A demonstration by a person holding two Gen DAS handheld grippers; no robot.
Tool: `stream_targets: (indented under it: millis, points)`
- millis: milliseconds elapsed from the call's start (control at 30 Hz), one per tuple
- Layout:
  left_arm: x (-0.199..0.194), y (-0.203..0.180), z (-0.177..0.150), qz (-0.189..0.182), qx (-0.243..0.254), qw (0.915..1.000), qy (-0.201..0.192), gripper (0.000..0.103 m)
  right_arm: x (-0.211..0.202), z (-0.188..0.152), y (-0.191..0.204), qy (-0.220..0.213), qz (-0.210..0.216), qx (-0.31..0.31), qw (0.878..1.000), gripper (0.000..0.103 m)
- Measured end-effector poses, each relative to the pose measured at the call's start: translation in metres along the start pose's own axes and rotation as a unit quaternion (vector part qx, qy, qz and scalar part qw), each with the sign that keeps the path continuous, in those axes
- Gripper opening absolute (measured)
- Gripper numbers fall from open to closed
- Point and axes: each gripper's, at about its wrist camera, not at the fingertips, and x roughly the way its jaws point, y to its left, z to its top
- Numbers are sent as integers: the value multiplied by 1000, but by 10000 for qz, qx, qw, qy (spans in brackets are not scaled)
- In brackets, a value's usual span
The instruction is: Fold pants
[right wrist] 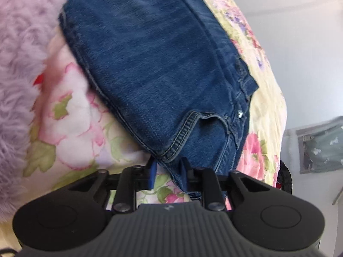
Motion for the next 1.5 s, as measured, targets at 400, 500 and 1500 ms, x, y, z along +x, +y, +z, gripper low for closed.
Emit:
stream_targets:
  millis: [400,500,1500]
  points:
    - [-5,19,14,160,-758,9969,-111,3,-55,26,-99,-1002,-929,2352,9623,0]
    - [-2,22,22,210,-859,9960,-130,3,-49,42,-111,-971,-1002,2485,9585,0]
    - [224,-37,196,609,232,9945,817,3,217,225,-201,115,-1020,1930,9758,1]
